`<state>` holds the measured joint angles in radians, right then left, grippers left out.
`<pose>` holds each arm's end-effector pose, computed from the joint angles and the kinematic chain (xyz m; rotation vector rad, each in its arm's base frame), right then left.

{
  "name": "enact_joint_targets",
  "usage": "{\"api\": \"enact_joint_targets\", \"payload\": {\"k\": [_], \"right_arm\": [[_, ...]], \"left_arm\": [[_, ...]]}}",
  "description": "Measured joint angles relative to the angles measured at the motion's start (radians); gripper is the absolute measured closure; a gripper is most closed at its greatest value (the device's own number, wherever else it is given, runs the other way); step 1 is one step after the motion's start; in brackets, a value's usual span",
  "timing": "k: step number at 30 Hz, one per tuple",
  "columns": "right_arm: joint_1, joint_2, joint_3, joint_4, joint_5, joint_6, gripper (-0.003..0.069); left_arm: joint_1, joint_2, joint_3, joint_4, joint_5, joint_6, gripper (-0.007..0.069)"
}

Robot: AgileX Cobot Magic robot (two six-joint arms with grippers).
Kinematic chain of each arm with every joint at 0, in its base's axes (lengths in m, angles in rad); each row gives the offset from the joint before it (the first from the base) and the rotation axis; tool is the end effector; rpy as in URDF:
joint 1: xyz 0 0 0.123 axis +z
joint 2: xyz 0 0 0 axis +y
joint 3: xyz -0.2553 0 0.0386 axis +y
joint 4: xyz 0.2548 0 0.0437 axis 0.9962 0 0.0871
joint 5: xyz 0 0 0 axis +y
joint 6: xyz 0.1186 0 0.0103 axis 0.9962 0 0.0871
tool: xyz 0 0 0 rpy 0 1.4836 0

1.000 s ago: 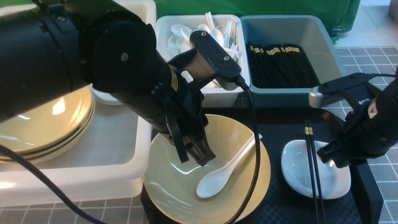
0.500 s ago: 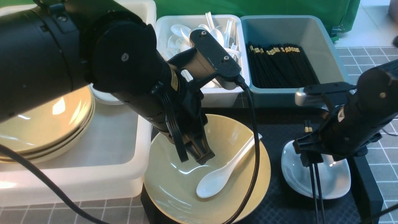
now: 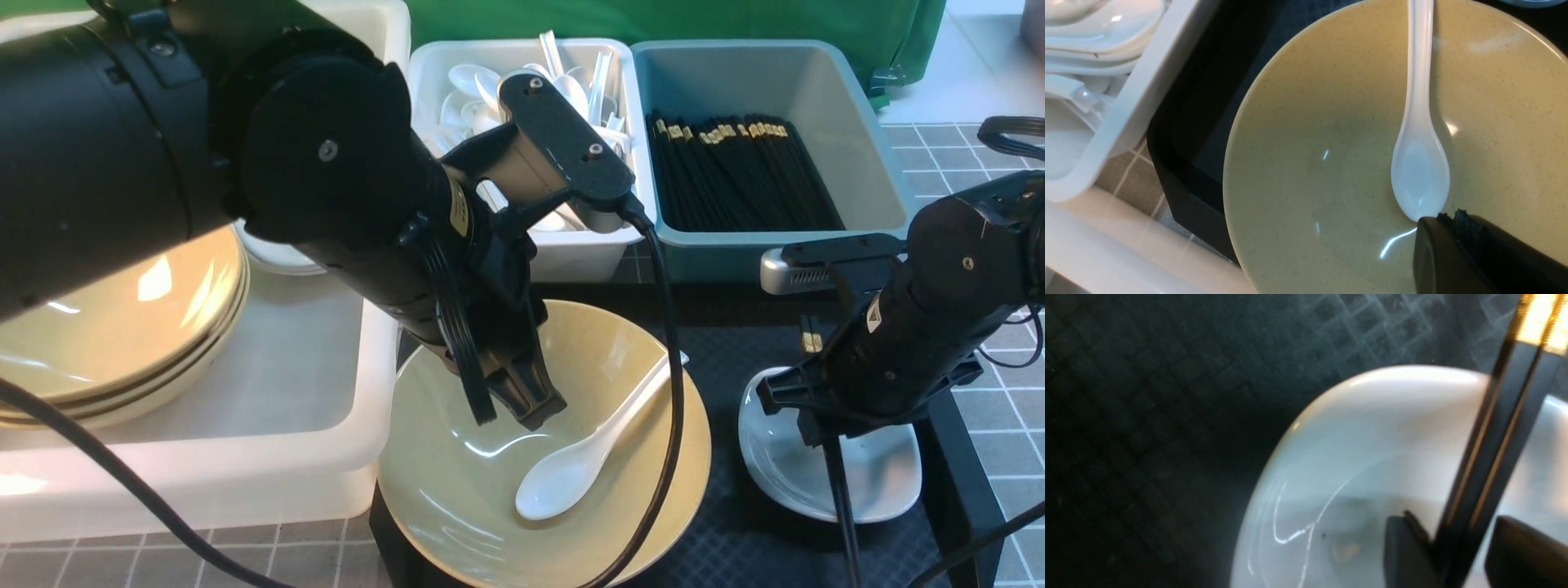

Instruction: On grey table put chopsticks spoon bowls plates into blue grey white boxes.

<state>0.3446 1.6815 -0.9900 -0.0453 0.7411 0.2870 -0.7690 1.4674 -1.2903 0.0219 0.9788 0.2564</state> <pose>0.2999 0.1038 0.1277 -0.1276 2.9135 0.0549 0.2371 -0.2264 0.2747 1.3071 2.3017 -0.1448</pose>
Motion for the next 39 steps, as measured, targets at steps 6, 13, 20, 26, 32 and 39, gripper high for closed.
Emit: {"api": "enact_joint_targets", "payload": {"k": [6,13,20,26,32,39], "right_arm": [[0.0,0.0,0.0,0.0,0.001,-0.031,0.0501],[0.0,-0.082,0.0,0.0,0.015,-0.078,0.0501],[-0.002,-0.161,-0.123,-0.012,0.016,-0.157,0.0501],[-0.005,-0.122,-0.346,-0.024,-0.122,-0.211,0.0501],[-0.044,0.05,-0.623,-0.026,-0.263,-0.226,0.0501],[-0.13,0.302,-0.858,-0.029,-0.336,-0.171,0.0501]], "left_arm": [[0.0,0.0,0.0,0.001,-0.001,0.001,0.0636],[0.0,0.0,0.0,0.012,-0.006,0.002,0.0636],[0.064,0.019,-0.012,-0.022,-0.108,0.002,0.0636],[0.231,0.145,-0.158,-0.175,-0.167,0.054,0.0636],[0.294,0.239,-0.264,-0.277,-0.265,0.16,0.0636],[0.296,0.247,-0.271,-0.292,-0.308,0.177,0.0636]]}}
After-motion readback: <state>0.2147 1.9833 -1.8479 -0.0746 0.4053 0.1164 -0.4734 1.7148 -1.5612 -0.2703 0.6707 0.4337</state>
